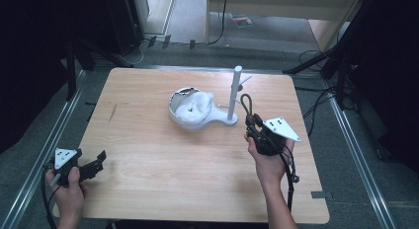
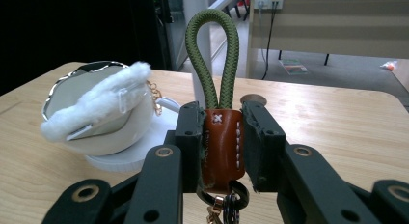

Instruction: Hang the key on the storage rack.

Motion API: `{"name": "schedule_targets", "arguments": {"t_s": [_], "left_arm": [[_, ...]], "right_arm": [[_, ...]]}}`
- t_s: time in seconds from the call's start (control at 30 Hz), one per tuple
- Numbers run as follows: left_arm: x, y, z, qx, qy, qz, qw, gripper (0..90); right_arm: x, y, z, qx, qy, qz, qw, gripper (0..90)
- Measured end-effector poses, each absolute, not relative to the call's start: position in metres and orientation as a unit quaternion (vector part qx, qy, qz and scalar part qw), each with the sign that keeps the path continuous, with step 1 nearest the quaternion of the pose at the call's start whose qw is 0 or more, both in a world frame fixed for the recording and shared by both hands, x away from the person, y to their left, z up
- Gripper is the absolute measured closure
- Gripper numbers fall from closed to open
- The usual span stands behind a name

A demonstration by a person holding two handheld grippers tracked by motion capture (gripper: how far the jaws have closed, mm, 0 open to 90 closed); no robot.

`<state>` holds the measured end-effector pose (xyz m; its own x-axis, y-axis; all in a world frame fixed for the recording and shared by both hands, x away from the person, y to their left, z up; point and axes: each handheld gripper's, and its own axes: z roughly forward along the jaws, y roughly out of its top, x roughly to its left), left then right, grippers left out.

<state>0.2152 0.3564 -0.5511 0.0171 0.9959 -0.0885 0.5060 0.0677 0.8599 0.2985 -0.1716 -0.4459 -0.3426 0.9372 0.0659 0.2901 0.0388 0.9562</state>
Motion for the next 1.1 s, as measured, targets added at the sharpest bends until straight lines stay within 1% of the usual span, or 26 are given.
{"name": "schedule_targets", "arguments": {"t_s": [0.33, 0.83, 1.1], "left_arm": [[0.215, 0.357, -0.551, 0.601, 0.623, 0.321, 0.384, 14.6], [0.215, 0.357, -0.551, 0.599, 0.624, 0.321, 0.385, 14.6], [0.215, 0.357, -0.551, 0.6, 0.624, 0.32, 0.384, 14.6]], "right_arm": [[0.303, -0.164, -0.453, 0.477, 0.658, 0.494, 0.31, 71.1], [0.32, -0.155, -0.469, 0.489, 0.668, 0.479, 0.292, 71.0], [0.33, -0.154, -0.475, 0.497, 0.671, 0.468, 0.29, 70.7]]}}
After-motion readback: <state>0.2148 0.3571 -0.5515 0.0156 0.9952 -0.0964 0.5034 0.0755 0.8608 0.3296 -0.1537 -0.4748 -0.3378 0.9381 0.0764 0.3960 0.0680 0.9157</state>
